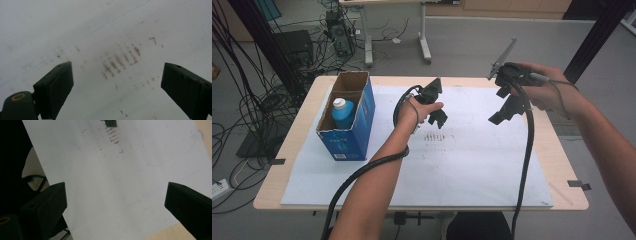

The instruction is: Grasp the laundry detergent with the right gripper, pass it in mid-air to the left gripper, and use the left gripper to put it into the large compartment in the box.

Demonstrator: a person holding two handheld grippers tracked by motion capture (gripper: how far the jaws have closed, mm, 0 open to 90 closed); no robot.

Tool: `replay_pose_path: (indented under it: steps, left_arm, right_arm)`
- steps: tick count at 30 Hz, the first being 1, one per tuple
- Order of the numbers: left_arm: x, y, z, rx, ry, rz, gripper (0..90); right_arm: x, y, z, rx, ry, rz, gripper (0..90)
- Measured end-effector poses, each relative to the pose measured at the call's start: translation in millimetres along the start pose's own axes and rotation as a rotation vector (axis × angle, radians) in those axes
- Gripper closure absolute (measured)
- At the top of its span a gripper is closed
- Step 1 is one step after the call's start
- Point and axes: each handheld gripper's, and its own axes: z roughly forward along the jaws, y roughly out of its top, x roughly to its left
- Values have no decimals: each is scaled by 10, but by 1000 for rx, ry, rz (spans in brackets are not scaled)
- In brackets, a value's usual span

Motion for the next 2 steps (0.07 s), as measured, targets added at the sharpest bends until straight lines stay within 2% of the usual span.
replay_pose_path:
  steps: [2]
  left_arm:
    - [-5,-3,5,1,1,0,112]
  right_arm:
    - [5,-4,8,-1,0,-3,41]
